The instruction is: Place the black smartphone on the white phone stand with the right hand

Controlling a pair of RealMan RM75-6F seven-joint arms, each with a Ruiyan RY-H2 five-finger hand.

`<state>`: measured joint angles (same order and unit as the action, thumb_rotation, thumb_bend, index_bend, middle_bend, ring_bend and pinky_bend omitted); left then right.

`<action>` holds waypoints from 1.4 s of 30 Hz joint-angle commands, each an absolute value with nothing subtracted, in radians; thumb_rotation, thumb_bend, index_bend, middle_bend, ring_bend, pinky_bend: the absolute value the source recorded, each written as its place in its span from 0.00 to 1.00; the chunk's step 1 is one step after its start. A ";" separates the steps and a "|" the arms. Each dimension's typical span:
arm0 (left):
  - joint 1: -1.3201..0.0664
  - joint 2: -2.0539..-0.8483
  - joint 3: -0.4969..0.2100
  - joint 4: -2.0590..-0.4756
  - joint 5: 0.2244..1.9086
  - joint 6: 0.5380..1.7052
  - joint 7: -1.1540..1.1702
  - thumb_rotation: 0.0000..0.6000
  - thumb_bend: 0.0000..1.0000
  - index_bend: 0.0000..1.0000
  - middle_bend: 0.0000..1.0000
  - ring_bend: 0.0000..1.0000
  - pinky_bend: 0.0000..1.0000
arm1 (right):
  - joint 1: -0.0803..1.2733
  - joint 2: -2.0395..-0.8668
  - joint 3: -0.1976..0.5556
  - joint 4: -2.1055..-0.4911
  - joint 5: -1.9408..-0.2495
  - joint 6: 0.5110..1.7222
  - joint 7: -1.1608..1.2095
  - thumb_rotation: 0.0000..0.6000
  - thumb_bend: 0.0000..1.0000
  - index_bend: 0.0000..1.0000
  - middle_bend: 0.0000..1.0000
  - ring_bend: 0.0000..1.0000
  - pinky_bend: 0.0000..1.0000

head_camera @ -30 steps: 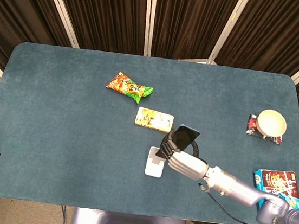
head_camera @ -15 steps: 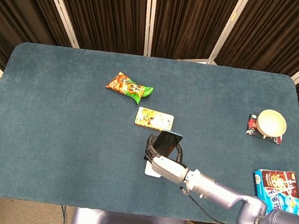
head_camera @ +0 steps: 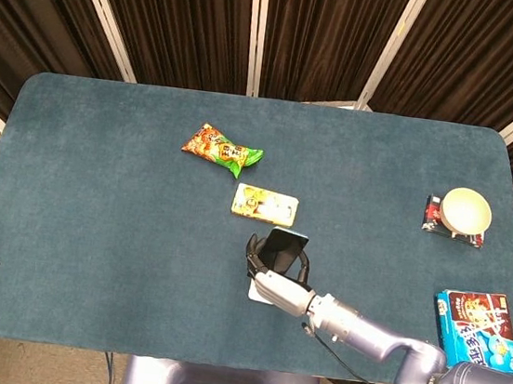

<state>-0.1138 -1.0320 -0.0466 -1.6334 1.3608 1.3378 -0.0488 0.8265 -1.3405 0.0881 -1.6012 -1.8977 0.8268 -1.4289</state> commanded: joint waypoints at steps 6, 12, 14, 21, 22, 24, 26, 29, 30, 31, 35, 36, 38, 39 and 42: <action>-0.113 -1.030 -0.046 -1.632 1.363 1.339 -0.055 1.00 0.00 0.00 0.00 0.00 0.00 | 0.815 -1.354 0.082 -1.593 -1.904 0.820 -1.454 1.00 0.62 0.65 0.63 0.46 0.31; -0.113 -1.029 -0.044 -1.634 1.368 1.338 -0.055 1.00 0.00 0.00 0.00 0.00 0.00 | 0.806 -1.373 0.085 -1.588 -1.896 0.808 -1.483 1.00 0.61 0.64 0.62 0.46 0.32; -0.113 -1.029 -0.044 -1.634 1.368 1.339 -0.056 1.00 0.00 0.00 0.00 0.00 0.00 | 0.805 -1.378 0.086 -1.587 -1.895 0.803 -1.494 1.00 0.62 0.64 0.62 0.46 0.32; -0.115 -1.022 -0.040 -1.637 1.376 1.331 -0.075 1.00 0.00 0.00 0.00 0.00 0.00 | 0.797 -1.397 0.088 -1.583 -1.891 0.790 -1.530 1.00 0.61 0.64 0.60 0.46 0.32; -0.115 -1.022 -0.040 -1.636 1.376 1.331 -0.077 1.00 0.00 0.00 0.00 0.00 0.00 | 0.795 -1.398 0.089 -1.583 -1.889 0.789 -1.533 1.00 0.61 0.63 0.59 0.45 0.31; -0.115 -1.021 -0.040 -1.635 1.376 1.330 -0.080 1.00 0.00 0.00 0.00 0.00 0.00 | 0.792 -1.402 0.092 -1.586 -1.885 0.789 -1.538 1.00 0.61 0.61 0.53 0.42 0.30; -0.115 -1.021 -0.041 -1.634 1.375 1.331 -0.081 1.00 0.00 0.00 0.00 0.00 0.00 | 0.789 -1.403 0.095 -1.588 -1.883 0.788 -1.544 1.00 0.59 0.52 0.41 0.34 0.27; -0.115 -1.020 -0.041 -1.633 1.376 1.331 -0.083 1.00 0.00 0.00 0.00 0.00 0.00 | 0.783 -1.404 0.099 -1.591 -1.873 0.789 -1.546 1.00 0.54 0.37 0.27 0.21 0.21; -0.115 -1.020 -0.040 -1.632 1.377 1.331 -0.084 1.00 0.00 0.00 0.00 0.00 0.00 | 0.782 -1.405 0.100 -1.591 -1.873 0.790 -1.548 1.00 0.54 0.34 0.24 0.18 0.20; -0.115 -1.020 -0.040 -1.632 1.376 1.331 -0.084 1.00 0.00 0.00 0.00 0.00 0.00 | 0.781 -1.405 0.100 -1.591 -1.873 0.792 -1.548 1.00 0.52 0.30 0.20 0.14 0.18; -0.116 -1.021 -0.040 -1.631 1.377 1.331 -0.083 1.00 0.00 0.00 0.00 0.00 0.00 | 0.775 -1.410 0.098 -1.591 -1.879 0.808 -1.539 1.00 0.50 0.24 0.15 0.07 0.17; -0.116 -1.021 -0.040 -1.632 1.377 1.331 -0.082 1.00 0.00 0.00 0.00 0.00 0.00 | 0.774 -1.411 0.098 -1.590 -1.880 0.810 -1.537 1.00 0.49 0.23 0.14 0.07 0.18; -0.116 -1.021 -0.040 -1.632 1.377 1.331 -0.080 1.00 0.00 0.00 0.00 0.00 0.00 | 0.772 -1.412 0.098 -1.589 -1.882 0.816 -1.533 1.00 0.49 0.21 0.14 0.07 0.18; -0.116 -1.021 -0.039 -1.633 1.377 1.331 -0.080 1.00 0.00 0.00 0.00 0.00 0.00 | 0.770 -1.412 0.097 -1.589 -1.884 0.820 -1.531 1.00 0.48 0.20 0.14 0.07 0.18; -0.116 -1.022 -0.039 -1.634 1.378 1.332 -0.078 1.00 0.00 0.00 0.00 0.00 0.00 | 0.764 -1.410 0.094 -1.591 -1.888 0.835 -1.520 1.00 0.48 0.19 0.13 0.06 0.18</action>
<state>-0.1156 -1.0215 -0.0390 -1.6334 1.3781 1.3316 -0.0790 0.7666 -1.4110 0.0957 -1.5902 -1.8858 0.8302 -1.5237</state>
